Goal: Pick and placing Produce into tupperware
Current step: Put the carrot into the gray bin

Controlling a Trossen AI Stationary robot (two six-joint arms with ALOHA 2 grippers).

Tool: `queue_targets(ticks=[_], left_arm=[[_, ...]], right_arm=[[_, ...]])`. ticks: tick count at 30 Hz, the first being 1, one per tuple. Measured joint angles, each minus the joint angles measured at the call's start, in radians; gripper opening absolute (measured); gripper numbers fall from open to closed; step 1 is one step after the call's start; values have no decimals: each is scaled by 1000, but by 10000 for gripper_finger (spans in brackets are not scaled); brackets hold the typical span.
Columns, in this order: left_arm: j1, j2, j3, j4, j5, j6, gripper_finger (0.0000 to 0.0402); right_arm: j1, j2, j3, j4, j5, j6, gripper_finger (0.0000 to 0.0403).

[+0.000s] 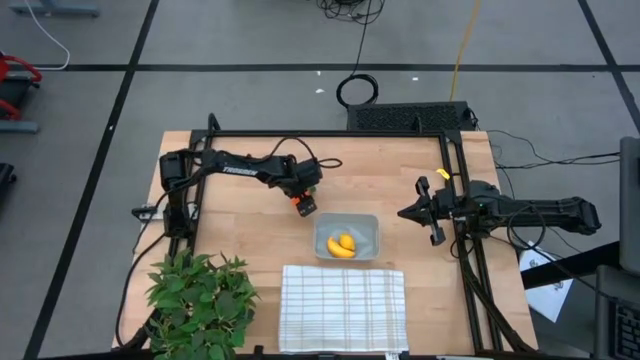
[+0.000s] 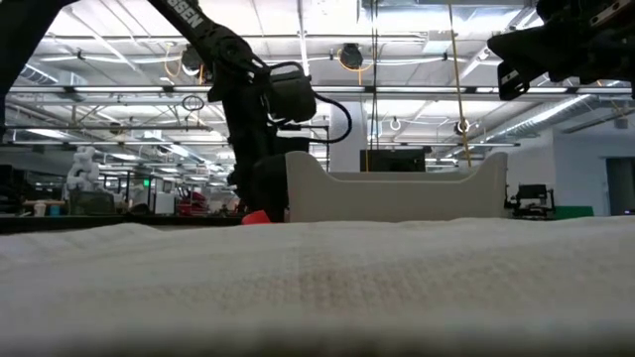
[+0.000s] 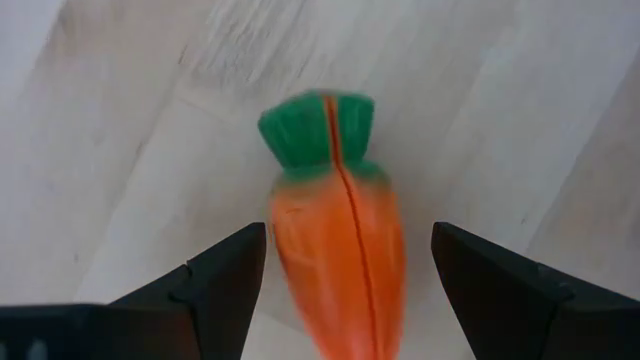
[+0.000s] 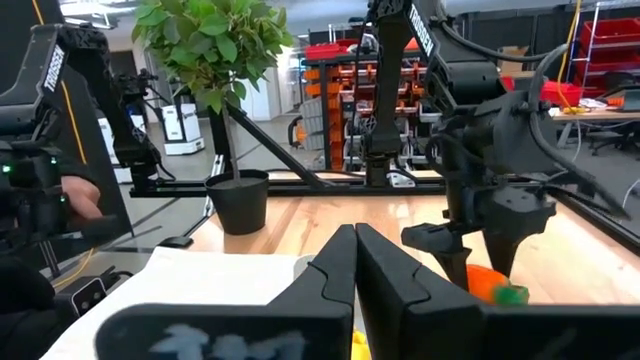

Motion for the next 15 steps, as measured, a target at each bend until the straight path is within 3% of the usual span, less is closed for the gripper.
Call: queue_targets(ticks=[11,15], left_arm=[[-1,2,0,14,1,58,290],[-3,2,0,13,1,76,268]], right_arm=[[0,0,0,-6,0,-5,0],[0,0,0,-7,0,-5,0]])
